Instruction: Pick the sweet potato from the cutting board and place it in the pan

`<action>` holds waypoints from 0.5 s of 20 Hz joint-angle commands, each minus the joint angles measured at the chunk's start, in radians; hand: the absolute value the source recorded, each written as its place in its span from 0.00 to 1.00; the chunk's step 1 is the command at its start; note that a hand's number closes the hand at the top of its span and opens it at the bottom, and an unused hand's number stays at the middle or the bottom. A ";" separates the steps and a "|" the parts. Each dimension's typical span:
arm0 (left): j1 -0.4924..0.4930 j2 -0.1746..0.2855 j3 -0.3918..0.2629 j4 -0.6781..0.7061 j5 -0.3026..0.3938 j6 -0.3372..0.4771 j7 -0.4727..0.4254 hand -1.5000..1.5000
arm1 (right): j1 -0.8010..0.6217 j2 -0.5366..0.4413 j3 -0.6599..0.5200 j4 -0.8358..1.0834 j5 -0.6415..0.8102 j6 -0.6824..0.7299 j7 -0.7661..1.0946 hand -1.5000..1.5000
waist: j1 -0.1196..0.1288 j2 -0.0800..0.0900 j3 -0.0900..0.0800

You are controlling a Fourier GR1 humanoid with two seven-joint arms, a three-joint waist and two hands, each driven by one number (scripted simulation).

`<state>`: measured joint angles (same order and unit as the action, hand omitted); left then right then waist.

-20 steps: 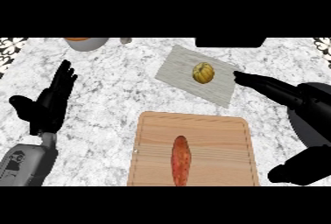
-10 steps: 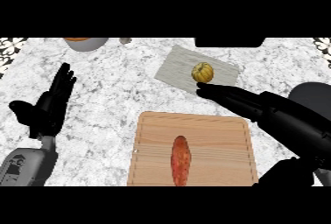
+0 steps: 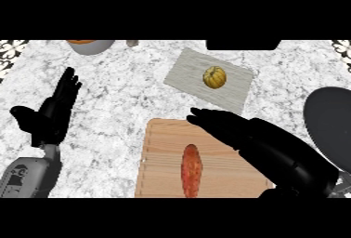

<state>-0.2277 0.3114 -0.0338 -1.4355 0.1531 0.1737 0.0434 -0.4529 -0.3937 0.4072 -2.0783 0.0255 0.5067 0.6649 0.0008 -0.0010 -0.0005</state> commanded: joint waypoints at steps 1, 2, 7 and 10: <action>0.041 -0.025 -0.006 -0.063 -0.022 0.006 0.007 0.50 | -0.016 0.084 0.040 0.097 0.121 -0.006 0.004 0.00 | 0.006 0.000 0.000; -0.006 0.023 0.044 -0.028 0.009 -0.033 0.036 0.50 | -0.001 0.101 0.076 0.122 0.186 -0.023 -0.031 0.00 | 0.005 0.001 0.000; 0.011 -0.029 0.020 -0.068 -0.037 -0.008 0.046 0.50 | 0.041 0.081 0.023 0.176 0.215 0.054 -0.090 0.00 | 0.003 0.001 0.001; 0.026 -0.023 0.053 -0.030 -0.032 -0.050 -0.003 0.50 | 0.007 0.154 0.042 0.250 0.265 0.063 -0.100 0.00 | 0.004 0.001 0.000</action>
<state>-0.2187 0.2971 0.0043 -1.4511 0.1268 0.1378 0.0474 -0.4325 -0.2877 0.4418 -1.9198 0.2297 0.5498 0.6116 0.0029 0.0000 0.0000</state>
